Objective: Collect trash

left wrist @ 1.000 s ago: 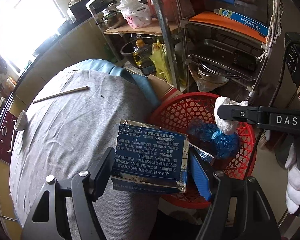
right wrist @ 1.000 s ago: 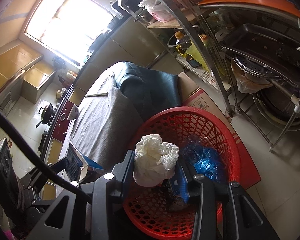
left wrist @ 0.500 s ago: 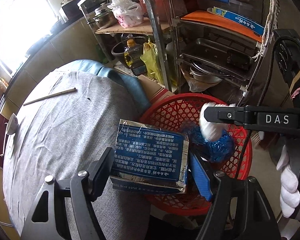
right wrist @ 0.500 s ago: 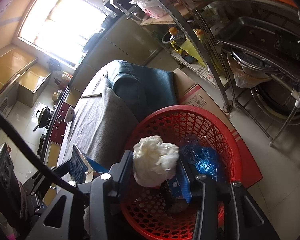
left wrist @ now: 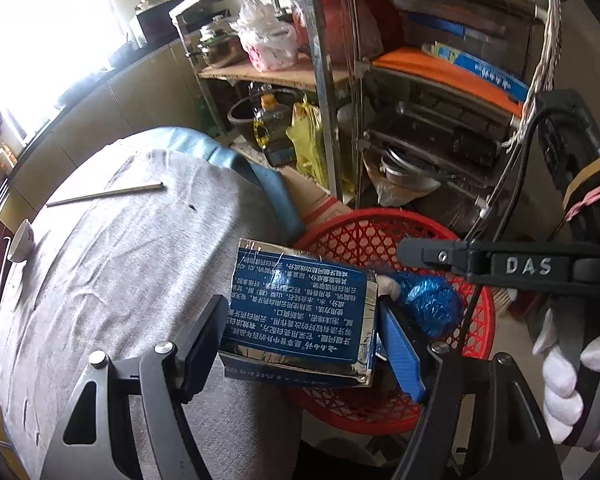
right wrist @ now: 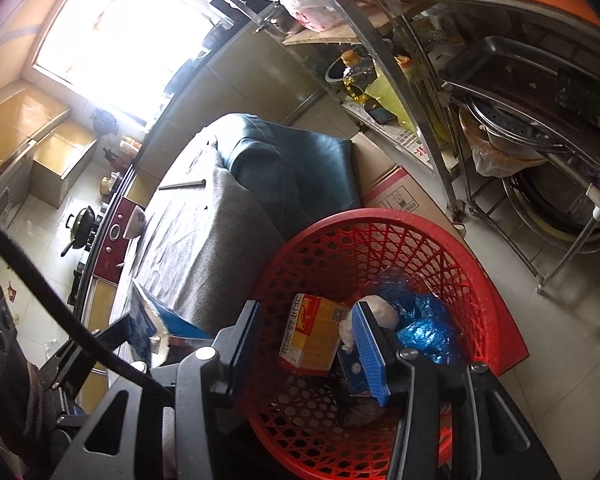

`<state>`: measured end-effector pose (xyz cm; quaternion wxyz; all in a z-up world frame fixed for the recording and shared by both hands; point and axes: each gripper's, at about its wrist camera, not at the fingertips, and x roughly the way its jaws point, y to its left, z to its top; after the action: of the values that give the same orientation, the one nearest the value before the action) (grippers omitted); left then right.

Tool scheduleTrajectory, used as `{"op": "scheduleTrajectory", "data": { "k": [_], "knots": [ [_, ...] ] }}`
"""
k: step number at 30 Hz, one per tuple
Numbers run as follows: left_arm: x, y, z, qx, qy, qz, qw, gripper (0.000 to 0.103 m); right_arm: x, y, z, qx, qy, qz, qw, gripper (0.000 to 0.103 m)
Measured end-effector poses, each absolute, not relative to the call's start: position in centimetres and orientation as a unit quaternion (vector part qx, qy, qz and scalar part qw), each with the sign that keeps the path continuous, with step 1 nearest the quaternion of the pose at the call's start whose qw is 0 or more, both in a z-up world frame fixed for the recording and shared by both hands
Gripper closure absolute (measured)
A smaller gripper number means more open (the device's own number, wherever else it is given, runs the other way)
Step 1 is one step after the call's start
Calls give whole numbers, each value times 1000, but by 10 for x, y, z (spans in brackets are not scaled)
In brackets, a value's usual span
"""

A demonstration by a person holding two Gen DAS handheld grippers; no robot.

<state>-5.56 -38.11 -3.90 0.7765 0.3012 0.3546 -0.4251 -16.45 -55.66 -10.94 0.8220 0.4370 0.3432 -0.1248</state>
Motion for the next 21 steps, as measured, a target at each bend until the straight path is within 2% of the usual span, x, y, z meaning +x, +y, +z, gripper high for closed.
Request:
{"op": "scheduleTrajectory", "data": {
  "k": [10, 21],
  "knots": [
    [-63, -352, -1, 239, 313, -464, 794, 24, -158, -538, -85, 401, 341, -126, 841, 52],
    [-56, -333, 19, 208, 303, -456, 810, 24, -167, -535, -51, 381, 319, -142, 856, 52]
  ]
}}
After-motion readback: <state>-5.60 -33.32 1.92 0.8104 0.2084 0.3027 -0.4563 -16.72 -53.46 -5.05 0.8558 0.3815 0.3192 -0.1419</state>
